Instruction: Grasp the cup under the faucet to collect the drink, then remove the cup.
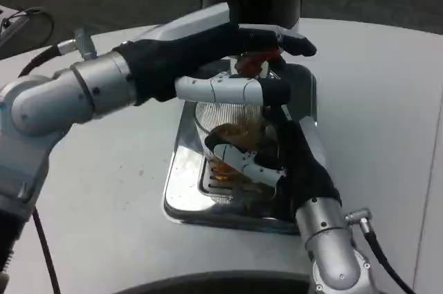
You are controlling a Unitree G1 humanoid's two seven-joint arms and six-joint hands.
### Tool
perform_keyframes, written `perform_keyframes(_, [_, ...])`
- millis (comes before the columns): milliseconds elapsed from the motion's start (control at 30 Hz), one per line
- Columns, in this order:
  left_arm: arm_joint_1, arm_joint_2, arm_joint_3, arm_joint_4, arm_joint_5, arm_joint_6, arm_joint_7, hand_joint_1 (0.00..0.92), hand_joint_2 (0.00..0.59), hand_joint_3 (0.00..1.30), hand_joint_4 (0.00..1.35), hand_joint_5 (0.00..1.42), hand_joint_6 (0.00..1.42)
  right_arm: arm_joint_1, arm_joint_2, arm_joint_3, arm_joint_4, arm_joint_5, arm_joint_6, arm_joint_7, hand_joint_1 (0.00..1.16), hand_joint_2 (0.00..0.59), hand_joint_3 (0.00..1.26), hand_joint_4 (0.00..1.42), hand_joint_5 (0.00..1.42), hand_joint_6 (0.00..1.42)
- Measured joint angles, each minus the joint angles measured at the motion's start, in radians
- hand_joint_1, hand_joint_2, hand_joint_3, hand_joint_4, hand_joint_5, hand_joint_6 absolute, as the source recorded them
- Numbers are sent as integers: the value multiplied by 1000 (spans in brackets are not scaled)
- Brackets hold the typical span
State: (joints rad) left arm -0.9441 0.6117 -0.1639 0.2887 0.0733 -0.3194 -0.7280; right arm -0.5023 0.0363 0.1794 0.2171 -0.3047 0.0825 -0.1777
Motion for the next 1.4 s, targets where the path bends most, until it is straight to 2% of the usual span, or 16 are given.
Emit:
perform_keyframes(300, [1, 0, 3, -2, 0, 2, 0, 0, 0, 247, 167, 231, 112, 6, 19, 8, 15, -22, -19, -50, 705, 209, 0, 51, 113, 115])
perform_keyframes(933, [-8, -1, 0, 21, 1, -7, 0, 0, 0, 251, 178, 236, 125, -17, 33, 0, 70, -22, -53, -71, 705, 209, 0, 82, 144, 137])
perform_keyframes(1400, [-5, 3, 3, 4, 1, 2, -5, 0, 0, 262, 181, 242, 127, -26, 62, 26, 100, -53, -63, -137, 694, 226, 0, 110, 158, 146])
